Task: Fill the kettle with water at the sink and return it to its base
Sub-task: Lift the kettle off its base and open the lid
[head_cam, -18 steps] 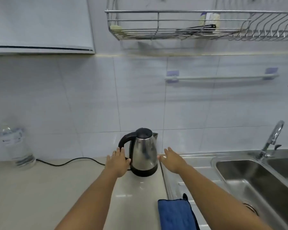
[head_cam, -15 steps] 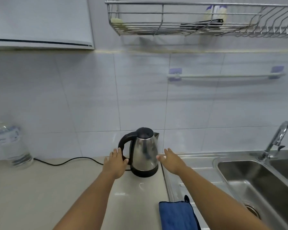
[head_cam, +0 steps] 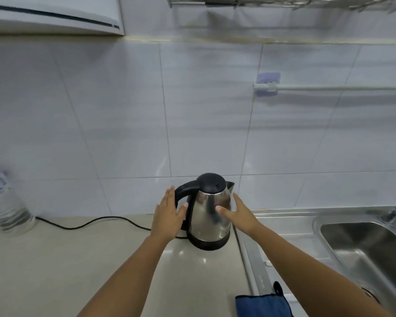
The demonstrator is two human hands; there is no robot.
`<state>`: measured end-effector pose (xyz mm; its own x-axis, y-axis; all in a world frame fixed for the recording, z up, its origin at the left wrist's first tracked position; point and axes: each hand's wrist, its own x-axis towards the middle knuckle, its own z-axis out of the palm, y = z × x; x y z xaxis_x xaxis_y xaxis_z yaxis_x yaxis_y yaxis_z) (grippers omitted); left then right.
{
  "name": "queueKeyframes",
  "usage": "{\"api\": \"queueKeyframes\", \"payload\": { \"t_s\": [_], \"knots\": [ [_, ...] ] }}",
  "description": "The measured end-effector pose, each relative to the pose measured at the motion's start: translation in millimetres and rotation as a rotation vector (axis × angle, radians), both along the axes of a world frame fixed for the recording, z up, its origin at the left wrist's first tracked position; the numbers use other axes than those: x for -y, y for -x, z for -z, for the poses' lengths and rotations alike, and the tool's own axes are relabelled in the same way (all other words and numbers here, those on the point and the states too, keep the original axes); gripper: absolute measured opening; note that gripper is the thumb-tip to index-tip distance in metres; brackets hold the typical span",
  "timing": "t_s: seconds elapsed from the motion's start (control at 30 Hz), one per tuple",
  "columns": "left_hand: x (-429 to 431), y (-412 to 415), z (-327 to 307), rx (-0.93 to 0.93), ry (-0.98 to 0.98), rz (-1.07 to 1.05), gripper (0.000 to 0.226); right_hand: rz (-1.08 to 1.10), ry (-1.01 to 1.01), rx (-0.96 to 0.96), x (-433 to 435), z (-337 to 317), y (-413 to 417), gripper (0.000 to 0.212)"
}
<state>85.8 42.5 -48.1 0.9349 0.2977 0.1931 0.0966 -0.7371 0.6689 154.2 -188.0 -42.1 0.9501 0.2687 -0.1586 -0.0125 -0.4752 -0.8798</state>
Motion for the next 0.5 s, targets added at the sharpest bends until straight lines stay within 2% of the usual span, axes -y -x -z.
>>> {"api": "queueKeyframes", "payload": {
  "t_s": [0.1,0.2,0.4,0.5],
  "knots": [
    [-3,-6,9,0.080,0.167,-0.001,0.064,-0.025,-0.082,-0.036,1,7,-10,0.107],
    [-5,-10,18,0.070,0.293,-0.004,0.059,-0.042,-0.170,-0.058,0,14,-12,0.106],
    [-2,-12,24,0.113,0.359,-0.055,0.050,0.001,-0.255,-0.047,-7,20,-9,0.057],
    [-2,-9,20,0.143,0.369,-0.080,0.043,0.001,-0.285,-0.039,-10,13,-4,0.054]
  ]
}}
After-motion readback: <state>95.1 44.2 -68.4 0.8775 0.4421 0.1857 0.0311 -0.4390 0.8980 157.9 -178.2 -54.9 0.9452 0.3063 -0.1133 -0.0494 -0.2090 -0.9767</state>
